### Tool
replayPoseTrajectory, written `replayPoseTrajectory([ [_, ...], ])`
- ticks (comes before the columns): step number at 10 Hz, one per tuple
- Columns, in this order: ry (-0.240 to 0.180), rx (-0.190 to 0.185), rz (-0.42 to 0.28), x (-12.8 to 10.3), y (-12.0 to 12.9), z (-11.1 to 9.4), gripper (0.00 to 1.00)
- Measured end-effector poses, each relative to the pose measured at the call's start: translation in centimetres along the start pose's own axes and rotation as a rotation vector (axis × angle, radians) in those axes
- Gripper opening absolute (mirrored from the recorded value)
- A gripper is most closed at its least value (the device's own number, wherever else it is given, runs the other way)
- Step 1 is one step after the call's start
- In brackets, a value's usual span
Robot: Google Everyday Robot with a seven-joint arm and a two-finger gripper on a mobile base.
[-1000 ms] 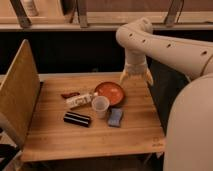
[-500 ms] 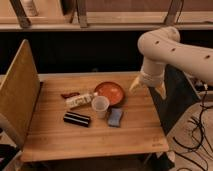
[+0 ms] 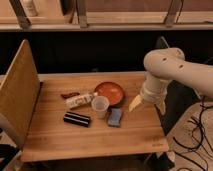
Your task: Place the white sponge in the ceramic bowl
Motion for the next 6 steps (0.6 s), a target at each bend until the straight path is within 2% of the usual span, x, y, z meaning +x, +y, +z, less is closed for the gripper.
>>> replayPoseTrajectory([
  [2, -0.026, -0.029, -0.171, 0.0, 2.4, 0.5, 0.8],
  [3, -0.037, -0.038, -0.216, -0.1, 3.0, 0.6, 0.8],
  [6, -0.045, -0.042, -0.239, -0.1, 3.3, 0.6, 0.8],
])
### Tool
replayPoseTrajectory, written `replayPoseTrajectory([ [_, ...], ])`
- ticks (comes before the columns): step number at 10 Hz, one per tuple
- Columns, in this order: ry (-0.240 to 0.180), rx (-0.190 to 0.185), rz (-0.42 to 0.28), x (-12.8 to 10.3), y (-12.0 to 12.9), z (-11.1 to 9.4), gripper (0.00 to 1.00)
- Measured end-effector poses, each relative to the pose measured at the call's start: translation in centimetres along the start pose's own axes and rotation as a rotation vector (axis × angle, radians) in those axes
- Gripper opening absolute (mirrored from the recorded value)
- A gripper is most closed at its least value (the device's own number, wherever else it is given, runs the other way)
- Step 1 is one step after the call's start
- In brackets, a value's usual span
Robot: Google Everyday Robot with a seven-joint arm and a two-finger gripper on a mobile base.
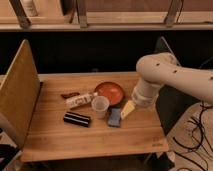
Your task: Place the white sponge in the ceramic bowl
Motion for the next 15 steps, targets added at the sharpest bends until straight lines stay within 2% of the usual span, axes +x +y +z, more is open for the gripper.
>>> replayPoseTrajectory([
  [3, -0.072, 0.008, -0.104, -1.6, 2.5, 0.8, 0.8],
  [5, -0.129, 0.016, -0.255, -2.3, 6.7, 2.9, 0.8],
  [7, -0.139, 0.027, -0.317, -2.0, 8.4, 4.6, 0.8],
  [8, -0.142, 0.038, -0.32, -2.0, 8.7, 5.5, 0.8],
  [10, -0.147, 0.072, -0.273, -2.4, 8.4, 6.9, 0.8],
  [11, -0.153, 0.113, -0.21, -3.4, 8.0, 7.7, 0.8],
  [13, -0.157, 0.17, -0.127, -5.5, 8.2, 8.4, 0.8],
  [15, -0.154, 0.218, -0.061, -8.5, 10.2, 10.0, 0.8],
])
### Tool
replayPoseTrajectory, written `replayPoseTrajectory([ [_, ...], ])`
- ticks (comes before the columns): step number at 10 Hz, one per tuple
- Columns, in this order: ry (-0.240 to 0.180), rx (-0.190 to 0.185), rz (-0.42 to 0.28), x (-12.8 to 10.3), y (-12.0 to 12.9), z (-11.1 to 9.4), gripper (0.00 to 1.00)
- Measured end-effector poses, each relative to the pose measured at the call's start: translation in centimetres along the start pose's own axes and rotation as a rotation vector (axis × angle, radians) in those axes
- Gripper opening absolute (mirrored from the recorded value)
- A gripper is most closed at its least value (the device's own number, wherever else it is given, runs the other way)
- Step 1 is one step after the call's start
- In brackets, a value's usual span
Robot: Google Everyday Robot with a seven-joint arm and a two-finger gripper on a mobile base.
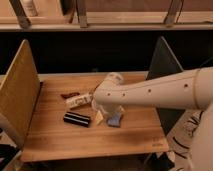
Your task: Place the white sponge in the ceramic bowl
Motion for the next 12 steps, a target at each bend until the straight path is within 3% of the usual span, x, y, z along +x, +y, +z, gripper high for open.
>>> replayPoseTrajectory([
  [3, 0.015, 0.028, 0.025, -1.4, 1.5, 1.2, 0.8],
  [6, 0.02, 0.021, 0.039, -1.3, 1.3, 1.6, 0.8],
  [10, 0.073, -0.066, 0.085, -1.9, 1.0, 7.7, 0.8],
  [12, 0.079, -0.073, 0.09, -2.9, 0.4, 10.0, 0.8],
])
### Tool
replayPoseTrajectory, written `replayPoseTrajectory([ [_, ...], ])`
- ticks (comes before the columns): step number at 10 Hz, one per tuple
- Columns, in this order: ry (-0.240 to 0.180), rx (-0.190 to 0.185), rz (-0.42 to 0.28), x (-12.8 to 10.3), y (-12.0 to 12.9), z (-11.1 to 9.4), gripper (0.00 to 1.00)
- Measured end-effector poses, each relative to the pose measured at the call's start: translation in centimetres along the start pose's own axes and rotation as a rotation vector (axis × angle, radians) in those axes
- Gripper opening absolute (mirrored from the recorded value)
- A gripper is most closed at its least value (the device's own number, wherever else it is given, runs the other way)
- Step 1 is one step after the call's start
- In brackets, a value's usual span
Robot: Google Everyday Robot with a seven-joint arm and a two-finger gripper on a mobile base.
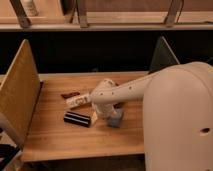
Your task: Place the white sponge in the ceramic bowl
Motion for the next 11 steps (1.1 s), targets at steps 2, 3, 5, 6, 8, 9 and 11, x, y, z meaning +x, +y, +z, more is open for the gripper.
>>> replayPoseTrajectory([
  [2, -0.006, 0.033, 0.022, -1.6, -2.7, 1.2, 0.8],
  [3, -0.019, 0.044, 0.041, -2.3, -3.9, 1.0, 0.8],
  [5, -0.031, 0.079, 0.105, -2.8, -7.5, 0.8, 0.8],
  [6, -0.033, 0.088, 0.125, -2.7, -8.4, 0.8, 0.8],
  [8, -0.006, 0.081, 0.165, -1.6, -9.0, 1.9, 0.8],
  [9, 0.004, 0.074, 0.168, -1.3, -8.6, 2.4, 0.8],
  [11, 0.033, 0.05, 0.182, -0.1, -7.6, 3.3, 0.8],
])
